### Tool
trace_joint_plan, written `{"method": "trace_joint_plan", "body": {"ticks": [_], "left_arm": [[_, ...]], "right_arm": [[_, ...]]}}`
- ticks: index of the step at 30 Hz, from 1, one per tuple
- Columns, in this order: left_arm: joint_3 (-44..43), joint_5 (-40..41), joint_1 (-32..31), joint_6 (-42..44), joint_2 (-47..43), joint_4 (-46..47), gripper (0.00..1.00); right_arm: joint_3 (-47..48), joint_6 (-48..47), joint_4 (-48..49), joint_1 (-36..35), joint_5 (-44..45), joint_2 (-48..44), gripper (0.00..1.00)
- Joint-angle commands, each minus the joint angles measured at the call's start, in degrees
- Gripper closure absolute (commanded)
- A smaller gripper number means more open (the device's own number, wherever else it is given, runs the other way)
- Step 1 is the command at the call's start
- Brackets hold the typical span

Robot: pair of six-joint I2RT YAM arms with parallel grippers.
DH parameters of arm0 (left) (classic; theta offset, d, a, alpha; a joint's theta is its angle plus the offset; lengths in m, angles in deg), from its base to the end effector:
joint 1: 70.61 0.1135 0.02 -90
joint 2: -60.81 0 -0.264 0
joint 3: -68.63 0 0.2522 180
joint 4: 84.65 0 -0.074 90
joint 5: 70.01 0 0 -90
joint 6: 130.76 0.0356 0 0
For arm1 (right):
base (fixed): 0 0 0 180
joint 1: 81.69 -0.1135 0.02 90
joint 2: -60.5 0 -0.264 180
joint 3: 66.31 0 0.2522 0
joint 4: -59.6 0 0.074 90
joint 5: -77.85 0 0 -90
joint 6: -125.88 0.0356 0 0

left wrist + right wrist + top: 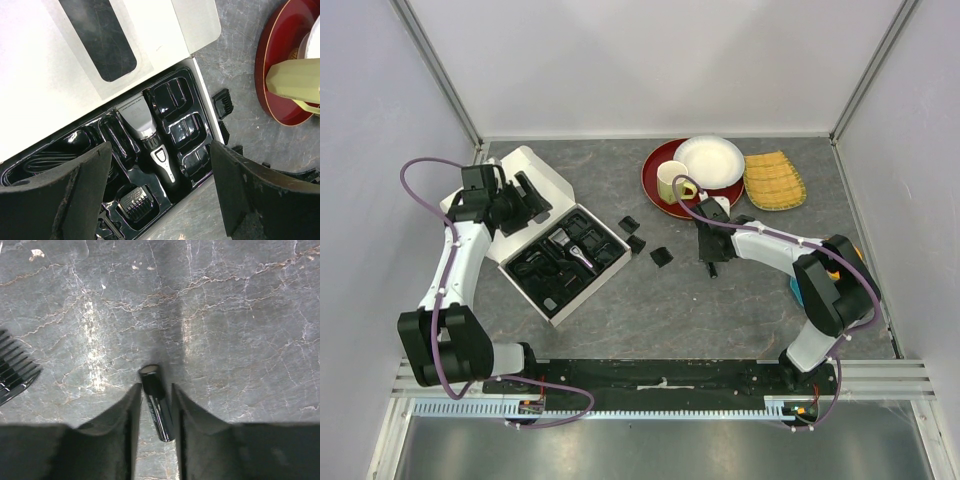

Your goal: Sort the hair-cutting tools

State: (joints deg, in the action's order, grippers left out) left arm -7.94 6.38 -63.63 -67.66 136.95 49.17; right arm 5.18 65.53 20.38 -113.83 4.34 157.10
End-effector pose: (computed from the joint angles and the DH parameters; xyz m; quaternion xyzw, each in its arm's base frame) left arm 0.2836 0.0263 0.2939 -0.2253 0.8929 -0.1728 0.3494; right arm 0.2810 0.1646 0.1713 0.0109 0.9654 -0.0071 0.2604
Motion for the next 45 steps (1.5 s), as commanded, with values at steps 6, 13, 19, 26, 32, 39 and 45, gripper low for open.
{"method": "trace_joint_plan", "body": {"ticks": [6, 13, 19, 26, 32, 39, 45], "left_arm": [[1.1, -1.1, 0.0, 2.1, -2.7, 1.9, 0.14], [1.4, -1.4, 0.0, 2.1, -3.4, 1.9, 0.14], [1.5, -1.8, 0.0, 2.1, -4.0, 1.9, 0.14], [1.8, -2.0, 0.0, 2.0, -4.4, 2.2, 0.14], [2.0, -2.2, 0.0, 1.8, -4.9, 2.2, 0.14], [2.2, -2.8, 0.0, 1.8, -4.9, 2.5, 0.14], [2.2, -2.7, 0.0, 1.8, -4.5, 2.5, 0.14]], "right_arm": [[0.0, -0.1, 0.8, -0.3, -1.5, 0.7, 0.81], [3.5, -1.6, 0.8, -3.4, -2.3, 0.1, 0.90], [8.7, -4.3, 2.4, -8.9, -2.3, -1.9, 0.94], [16.7, -7.1, 4.2, -12.6, -2.1, 0.3, 0.91], [16.5, -0.1, -2.5, -12.1, 8.0, 3.9, 0.58], [9.3, 3.0, -2.2, -11.9, 8.3, 5.9, 0.50], [7.0, 2.9, -1.6, -11.9, 9.3, 7.5, 0.49]]}}
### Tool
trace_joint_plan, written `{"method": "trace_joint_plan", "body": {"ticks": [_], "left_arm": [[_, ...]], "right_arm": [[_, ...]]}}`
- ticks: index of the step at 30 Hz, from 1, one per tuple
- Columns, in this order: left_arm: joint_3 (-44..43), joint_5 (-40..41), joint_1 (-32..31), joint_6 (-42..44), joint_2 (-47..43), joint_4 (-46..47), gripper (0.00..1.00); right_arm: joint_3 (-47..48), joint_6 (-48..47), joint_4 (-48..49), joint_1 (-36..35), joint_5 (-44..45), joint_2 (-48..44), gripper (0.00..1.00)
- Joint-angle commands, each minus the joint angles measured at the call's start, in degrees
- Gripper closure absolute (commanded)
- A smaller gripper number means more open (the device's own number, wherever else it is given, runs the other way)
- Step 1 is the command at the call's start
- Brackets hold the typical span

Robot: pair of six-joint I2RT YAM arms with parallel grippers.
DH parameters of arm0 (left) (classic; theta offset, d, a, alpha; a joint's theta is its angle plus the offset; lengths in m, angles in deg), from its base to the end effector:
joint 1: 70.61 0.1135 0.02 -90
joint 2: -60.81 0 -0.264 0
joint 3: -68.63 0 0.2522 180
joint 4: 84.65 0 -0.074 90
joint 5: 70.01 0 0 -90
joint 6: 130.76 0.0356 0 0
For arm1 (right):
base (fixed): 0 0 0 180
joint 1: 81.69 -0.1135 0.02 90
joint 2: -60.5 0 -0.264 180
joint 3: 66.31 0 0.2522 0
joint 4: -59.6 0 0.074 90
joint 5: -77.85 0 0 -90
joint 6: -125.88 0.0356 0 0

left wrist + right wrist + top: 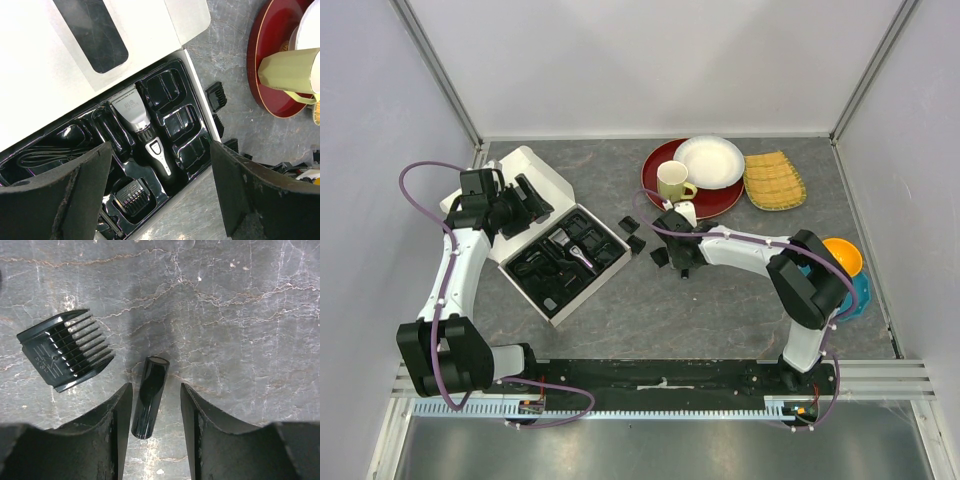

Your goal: Sort the hair-cutting tools

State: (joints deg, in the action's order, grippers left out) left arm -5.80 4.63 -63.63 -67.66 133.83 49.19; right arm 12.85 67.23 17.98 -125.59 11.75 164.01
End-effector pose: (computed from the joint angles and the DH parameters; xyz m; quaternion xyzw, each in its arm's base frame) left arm 0.2711 0.0237 0.2959 -0.2174 0.8901 -0.1874 0.3542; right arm 0.2657 0.2356 0.1689 -0.0617 0.9559 -0.0361 0.2849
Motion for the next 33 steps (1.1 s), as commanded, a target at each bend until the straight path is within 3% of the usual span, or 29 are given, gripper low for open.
{"method": "trace_joint_plan", "body": {"ticks": [1, 6, 9, 10, 13, 17, 23, 33], "left_arm": [[0.0, -1.1, 0.0, 1.8, -1.4, 2.4, 0.14], [0.2, -0.8, 0.0, 1.8, -1.4, 2.4, 0.14], [0.2, -0.8, 0.0, 1.8, -1.4, 2.5, 0.14], [0.3, -0.8, -0.1, 1.8, -1.2, 2.4, 0.14], [0.3, -1.0, 0.0, 1.8, -1.2, 2.4, 0.14], [0.3, -1.0, -0.1, 1.9, -1.4, 2.4, 0.14], [0.3, 0.0, 0.0, 1.8, -1.6, 2.3, 0.15], [-0.3, 5.3, 0.4, -0.2, -2.2, 0.7, 0.15]], "right_arm": [[-0.6, 1.2, 1.0, 0.0, 0.8, 0.9, 0.50], [-2.5, 2.1, 2.8, 0.0, -3.0, 2.1, 0.57], [-3.3, 2.2, 4.9, 0.0, -5.3, 2.3, 0.71], [-3.1, 2.3, 5.1, 0.0, -5.4, 2.3, 0.81], [-1.5, 1.7, 4.7, -0.4, -3.9, 1.6, 0.99], [5.2, -1.1, 3.1, -2.2, -1.2, -0.5, 1.00], [14.6, -5.8, 6.5, -5.3, -6.0, -2.5, 1.00], [17.3, -11.9, 36.4, -8.8, -21.3, 4.1, 1.00]]}}
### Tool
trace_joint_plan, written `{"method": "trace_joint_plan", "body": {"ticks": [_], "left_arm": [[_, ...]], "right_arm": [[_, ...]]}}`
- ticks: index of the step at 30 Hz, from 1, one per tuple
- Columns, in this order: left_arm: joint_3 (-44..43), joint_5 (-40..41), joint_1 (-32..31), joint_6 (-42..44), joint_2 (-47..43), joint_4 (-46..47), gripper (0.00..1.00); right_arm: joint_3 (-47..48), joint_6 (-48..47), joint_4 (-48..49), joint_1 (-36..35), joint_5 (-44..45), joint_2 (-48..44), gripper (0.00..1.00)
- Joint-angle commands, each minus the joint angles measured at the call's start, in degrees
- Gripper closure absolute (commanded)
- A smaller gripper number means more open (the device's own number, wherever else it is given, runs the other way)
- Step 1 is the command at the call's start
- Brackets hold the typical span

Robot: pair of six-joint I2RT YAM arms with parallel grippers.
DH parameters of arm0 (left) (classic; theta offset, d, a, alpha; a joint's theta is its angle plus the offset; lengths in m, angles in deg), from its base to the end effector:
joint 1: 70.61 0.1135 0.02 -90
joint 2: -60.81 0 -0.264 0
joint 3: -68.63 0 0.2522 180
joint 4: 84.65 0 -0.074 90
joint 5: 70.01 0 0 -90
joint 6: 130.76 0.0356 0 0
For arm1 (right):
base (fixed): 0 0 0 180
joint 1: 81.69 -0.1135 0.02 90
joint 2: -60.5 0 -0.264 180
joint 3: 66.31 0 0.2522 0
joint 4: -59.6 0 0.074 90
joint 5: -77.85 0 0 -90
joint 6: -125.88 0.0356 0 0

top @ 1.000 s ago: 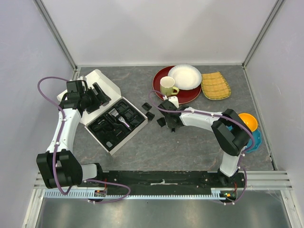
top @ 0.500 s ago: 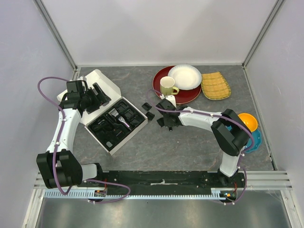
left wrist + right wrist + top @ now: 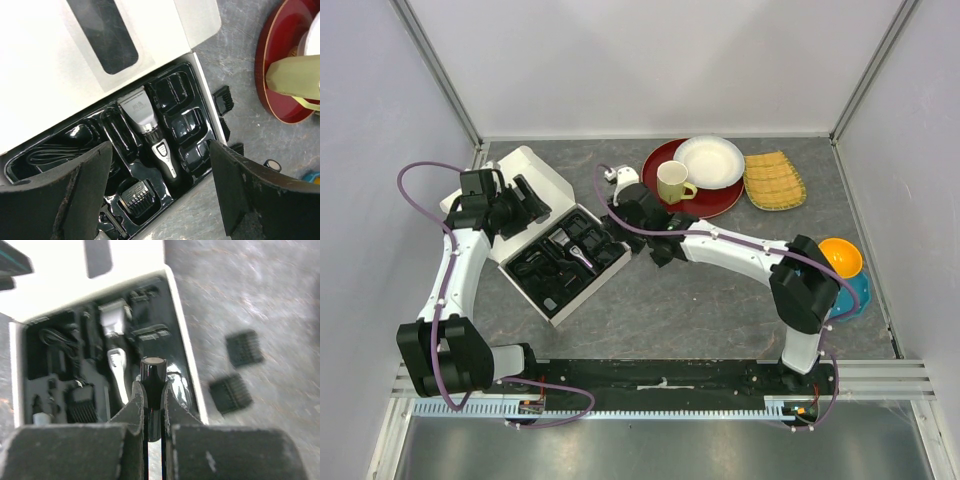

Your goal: Sort the hair-cutting tools

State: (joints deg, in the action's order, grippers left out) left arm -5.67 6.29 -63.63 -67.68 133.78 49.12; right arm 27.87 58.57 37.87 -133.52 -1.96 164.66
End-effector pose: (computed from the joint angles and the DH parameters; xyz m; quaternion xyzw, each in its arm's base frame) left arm 0.2707 0.0247 0.2951 -0.2236 0.8905 -0.1744 0.3559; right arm 0.2680 0.3308 0.2685 -0.1770 0.8528 0.2320 0.4330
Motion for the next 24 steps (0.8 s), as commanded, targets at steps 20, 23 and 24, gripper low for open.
{"method": "trace_joint_plan", "body": {"ticks": [20, 23, 24], "left_arm": [[1.6, 15.3, 4.4, -4.5, -9.6, 1.7, 0.15], [1.6, 14.7, 4.4, -4.5, -9.4, 1.7, 0.15], [1.6, 14.5, 4.6, -4.5, -9.4, 1.7, 0.15]], "right_arm": [[17.5, -6.3, 32.3, -5.3, -19.9, 25.5, 0.98], [18.2, -7.6, 32.2, -6.2, -18.8, 27.0, 0.97], [18.5, -8.3, 31.7, -6.4, -18.4, 27.4, 0.97]]}}
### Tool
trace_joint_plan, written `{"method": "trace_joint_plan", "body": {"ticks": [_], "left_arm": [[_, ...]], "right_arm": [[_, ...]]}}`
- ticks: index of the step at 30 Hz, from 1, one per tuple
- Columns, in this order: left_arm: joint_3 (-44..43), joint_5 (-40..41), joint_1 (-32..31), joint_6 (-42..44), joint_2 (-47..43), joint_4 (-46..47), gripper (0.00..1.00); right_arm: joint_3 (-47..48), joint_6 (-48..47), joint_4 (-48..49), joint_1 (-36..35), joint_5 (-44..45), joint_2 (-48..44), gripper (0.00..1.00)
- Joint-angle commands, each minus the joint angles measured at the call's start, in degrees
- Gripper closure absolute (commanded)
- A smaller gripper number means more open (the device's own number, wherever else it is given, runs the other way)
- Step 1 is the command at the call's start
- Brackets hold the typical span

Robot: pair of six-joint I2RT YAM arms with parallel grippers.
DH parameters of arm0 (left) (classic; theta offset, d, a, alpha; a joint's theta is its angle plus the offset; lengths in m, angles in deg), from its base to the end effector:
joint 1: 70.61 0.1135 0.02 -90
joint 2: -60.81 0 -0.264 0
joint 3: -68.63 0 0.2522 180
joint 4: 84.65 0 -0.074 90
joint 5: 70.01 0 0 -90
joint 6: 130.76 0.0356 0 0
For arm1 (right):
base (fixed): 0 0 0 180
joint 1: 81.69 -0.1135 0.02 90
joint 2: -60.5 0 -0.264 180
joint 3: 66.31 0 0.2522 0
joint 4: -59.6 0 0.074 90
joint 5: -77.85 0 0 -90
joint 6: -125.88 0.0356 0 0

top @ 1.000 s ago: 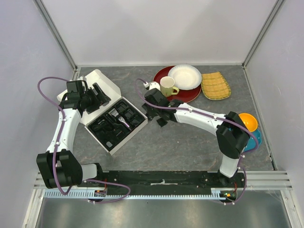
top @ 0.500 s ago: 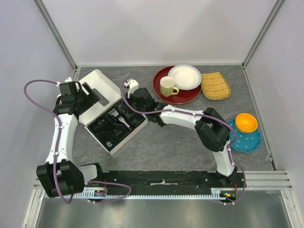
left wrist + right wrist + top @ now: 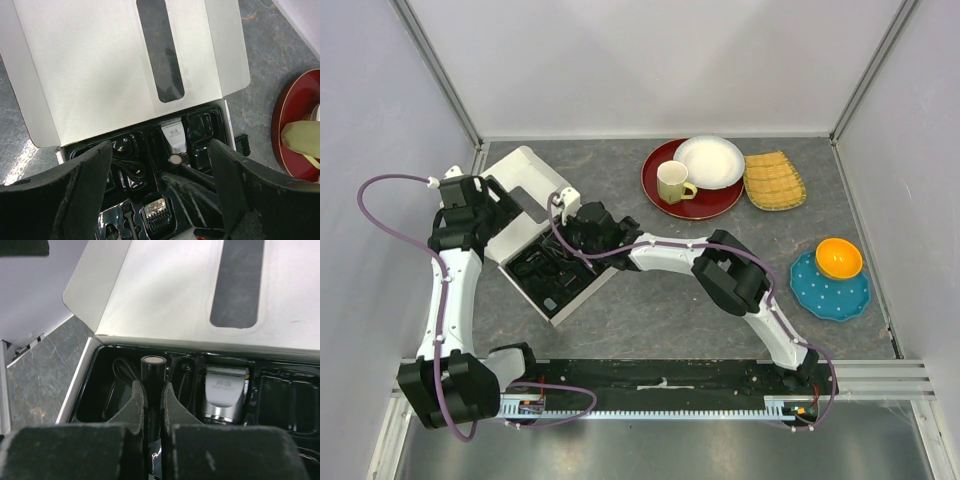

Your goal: Sort the hair-cutting tools

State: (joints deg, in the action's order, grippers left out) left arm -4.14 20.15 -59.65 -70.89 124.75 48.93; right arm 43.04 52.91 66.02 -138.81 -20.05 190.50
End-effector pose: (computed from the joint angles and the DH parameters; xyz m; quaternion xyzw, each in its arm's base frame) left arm 0.2357 0.0457 0.3225 -0.3155 0.8399 -0.0723 0.4356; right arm 0.2845 0.4491 0.1999 -0.3096 0.7252 0.4127 0.4560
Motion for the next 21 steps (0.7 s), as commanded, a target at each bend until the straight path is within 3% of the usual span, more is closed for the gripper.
{"method": "trace_joint_plan", "body": {"ticks": [1, 21], "left_arm": [[0.1, 0.3, 0.7, -1.2, -0.3, 2.0, 0.15], [0.0, -3.6, 2.0, -1.2, 1.1, 2.3, 0.15]], "right_arm": [[3.8, -3.1, 3.1, -1.2, 0.1, 1.9, 0.97], [6.9, -9.3, -1.9, -1.3, 2.9, 6.8, 0.96]]}}
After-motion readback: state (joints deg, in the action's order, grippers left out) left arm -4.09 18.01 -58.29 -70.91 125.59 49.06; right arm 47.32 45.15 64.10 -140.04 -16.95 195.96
